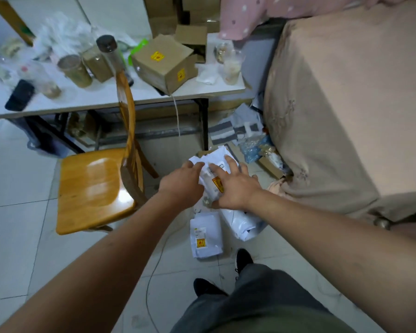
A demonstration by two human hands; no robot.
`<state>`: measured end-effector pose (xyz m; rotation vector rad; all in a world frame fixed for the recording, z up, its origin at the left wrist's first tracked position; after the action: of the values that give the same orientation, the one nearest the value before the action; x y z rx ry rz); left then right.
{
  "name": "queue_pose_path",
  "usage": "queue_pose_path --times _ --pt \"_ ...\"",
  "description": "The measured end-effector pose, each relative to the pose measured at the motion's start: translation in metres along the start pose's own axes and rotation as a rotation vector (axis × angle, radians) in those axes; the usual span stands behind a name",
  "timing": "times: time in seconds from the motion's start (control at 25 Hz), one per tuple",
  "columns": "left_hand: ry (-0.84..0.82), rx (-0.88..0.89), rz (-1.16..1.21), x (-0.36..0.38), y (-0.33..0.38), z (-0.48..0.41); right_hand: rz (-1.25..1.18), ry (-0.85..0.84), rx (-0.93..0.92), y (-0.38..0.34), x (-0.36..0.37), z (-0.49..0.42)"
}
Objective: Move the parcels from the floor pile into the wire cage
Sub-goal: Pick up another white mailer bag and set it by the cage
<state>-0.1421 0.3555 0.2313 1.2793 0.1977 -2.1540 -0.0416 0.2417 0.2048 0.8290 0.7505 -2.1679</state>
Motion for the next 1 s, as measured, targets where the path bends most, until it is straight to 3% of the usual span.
queue_pose_path --times 0.36,1.0 --pt "-0.073 0.206 -0.021 -0.008 0.116 0.024 -0.119 0.031 0.131 0.079 -0.01 0.099" --pt "-0.091 0.557 -0.302 0.057 0.397 0.001 -0.316 0.221 0.461 0.312 0.047 0.247"
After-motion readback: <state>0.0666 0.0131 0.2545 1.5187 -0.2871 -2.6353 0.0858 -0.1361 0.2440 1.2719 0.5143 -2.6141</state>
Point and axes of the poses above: each hand's wrist, its own z-axis away from the middle knuckle, its own x-axis out of the palm, y = z × x, the point moved 5 cm from there along -z, towards the middle knuckle, and after that the axes turned 11 degrees about -y, right-handed, at the moved point
